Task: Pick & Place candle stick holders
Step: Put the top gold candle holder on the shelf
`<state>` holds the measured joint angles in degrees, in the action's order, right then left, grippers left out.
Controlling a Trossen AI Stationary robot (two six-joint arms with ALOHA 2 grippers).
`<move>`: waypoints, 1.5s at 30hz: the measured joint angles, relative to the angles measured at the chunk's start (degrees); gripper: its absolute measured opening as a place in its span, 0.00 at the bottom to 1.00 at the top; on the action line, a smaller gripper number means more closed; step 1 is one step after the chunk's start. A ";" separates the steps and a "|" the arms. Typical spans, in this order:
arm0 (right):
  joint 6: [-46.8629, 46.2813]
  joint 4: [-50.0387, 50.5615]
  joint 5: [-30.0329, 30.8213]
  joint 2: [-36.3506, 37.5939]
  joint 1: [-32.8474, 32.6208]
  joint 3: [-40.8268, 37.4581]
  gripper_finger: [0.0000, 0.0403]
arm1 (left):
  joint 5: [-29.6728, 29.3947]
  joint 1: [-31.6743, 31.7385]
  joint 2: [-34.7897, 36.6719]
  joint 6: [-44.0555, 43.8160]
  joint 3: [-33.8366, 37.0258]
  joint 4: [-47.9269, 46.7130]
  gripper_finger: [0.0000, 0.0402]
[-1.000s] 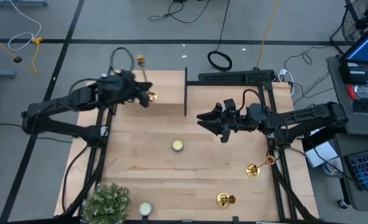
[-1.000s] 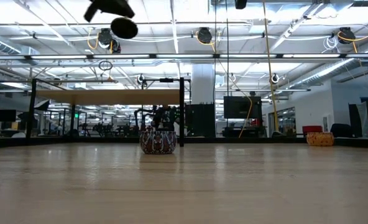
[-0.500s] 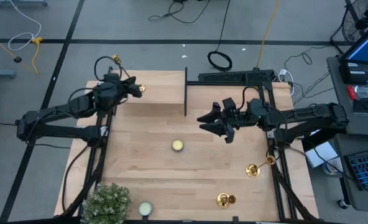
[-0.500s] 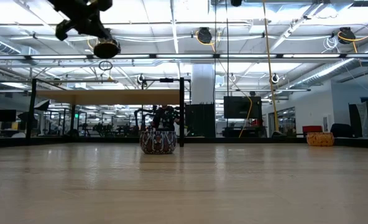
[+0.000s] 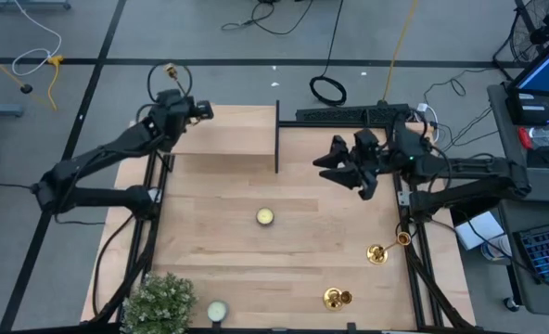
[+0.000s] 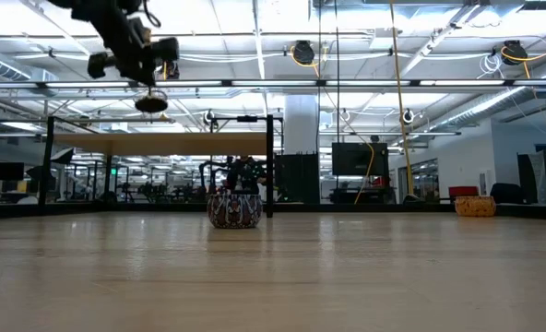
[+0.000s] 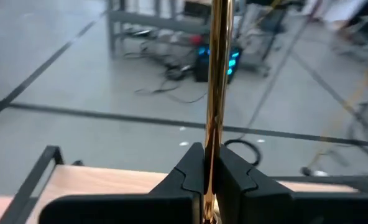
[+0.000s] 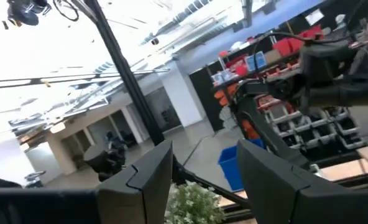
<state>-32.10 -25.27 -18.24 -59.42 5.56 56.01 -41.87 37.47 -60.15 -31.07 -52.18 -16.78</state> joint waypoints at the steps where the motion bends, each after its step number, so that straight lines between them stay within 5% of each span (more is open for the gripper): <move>1: -0.12 0.80 0.00 0.30 0.12 0.00 0.44 | 0.75 1.64 -0.97 0.48 0.00 0.35 0.04; 7: -0.26 2.98 -0.06 1.03 0.07 0.00 0.44 | 5.40 8.02 -4.60 4.17 0.00 3.53 0.04; 19: -1.21 4.58 0.01 1.03 0.09 0.00 0.44 | 2.72 11.31 -4.28 11.30 1.18 4.26 0.04; 31: -3.26 4.64 1.67 1.03 0.12 0.00 0.44 | -0.99 8.65 -2.64 18.65 11.78 25.82 0.04; 45: -3.56 5.56 2.14 1.01 0.14 0.00 0.44 | -0.15 14.43 -2.83 14.42 11.82 21.47 0.04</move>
<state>-35.65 -19.71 -16.10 -58.41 5.69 56.01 -42.02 51.90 -62.97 -16.65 -40.36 4.69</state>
